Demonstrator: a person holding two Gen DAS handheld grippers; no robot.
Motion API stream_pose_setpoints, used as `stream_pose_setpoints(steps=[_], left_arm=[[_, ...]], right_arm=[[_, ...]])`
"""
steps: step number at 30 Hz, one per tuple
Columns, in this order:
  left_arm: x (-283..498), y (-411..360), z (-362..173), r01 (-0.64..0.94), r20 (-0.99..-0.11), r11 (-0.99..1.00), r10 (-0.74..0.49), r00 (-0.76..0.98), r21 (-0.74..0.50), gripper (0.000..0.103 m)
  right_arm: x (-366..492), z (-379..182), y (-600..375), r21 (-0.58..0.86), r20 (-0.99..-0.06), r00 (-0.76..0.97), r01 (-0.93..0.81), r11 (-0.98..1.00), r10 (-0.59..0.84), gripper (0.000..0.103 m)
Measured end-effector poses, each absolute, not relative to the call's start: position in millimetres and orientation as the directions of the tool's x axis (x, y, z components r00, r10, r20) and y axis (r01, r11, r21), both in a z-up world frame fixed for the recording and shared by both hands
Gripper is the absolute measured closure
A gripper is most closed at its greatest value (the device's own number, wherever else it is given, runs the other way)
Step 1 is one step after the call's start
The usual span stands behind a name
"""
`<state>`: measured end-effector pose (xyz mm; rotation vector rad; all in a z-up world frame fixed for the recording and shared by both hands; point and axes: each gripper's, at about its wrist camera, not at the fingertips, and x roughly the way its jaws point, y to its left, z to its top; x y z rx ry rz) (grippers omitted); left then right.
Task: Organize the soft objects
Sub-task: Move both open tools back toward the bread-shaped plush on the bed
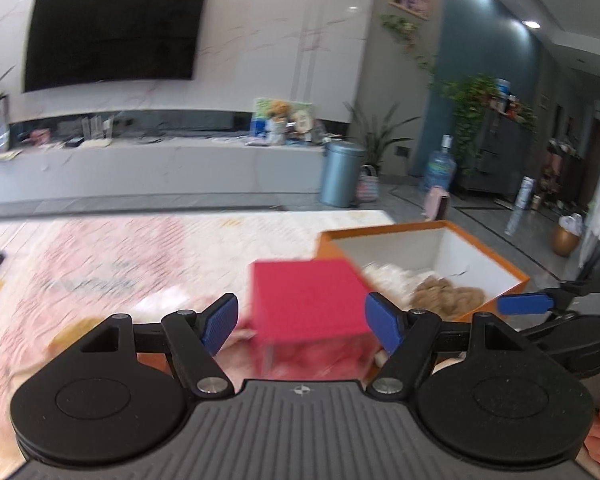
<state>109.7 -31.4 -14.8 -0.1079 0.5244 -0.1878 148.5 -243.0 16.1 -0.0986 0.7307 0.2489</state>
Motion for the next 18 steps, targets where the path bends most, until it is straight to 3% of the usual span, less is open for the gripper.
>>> stream_pose_setpoints(steps=[8, 18], left_arm=[[90, 22, -29, 0.01, -0.532, 0.981, -0.115, 0.839, -0.196, 0.018], [67, 80, -57, -0.108, -0.584, 0.966, -0.052, 0.81, -0.236, 0.019]], right_arm=[[116, 3, -191, 0.069, -0.599, 0.755, -0.283, 0.957, 0.266, 0.009], [104, -27, -141, 0.104, -0.631, 0.71, -0.321, 0.941, 0.312, 0.009]])
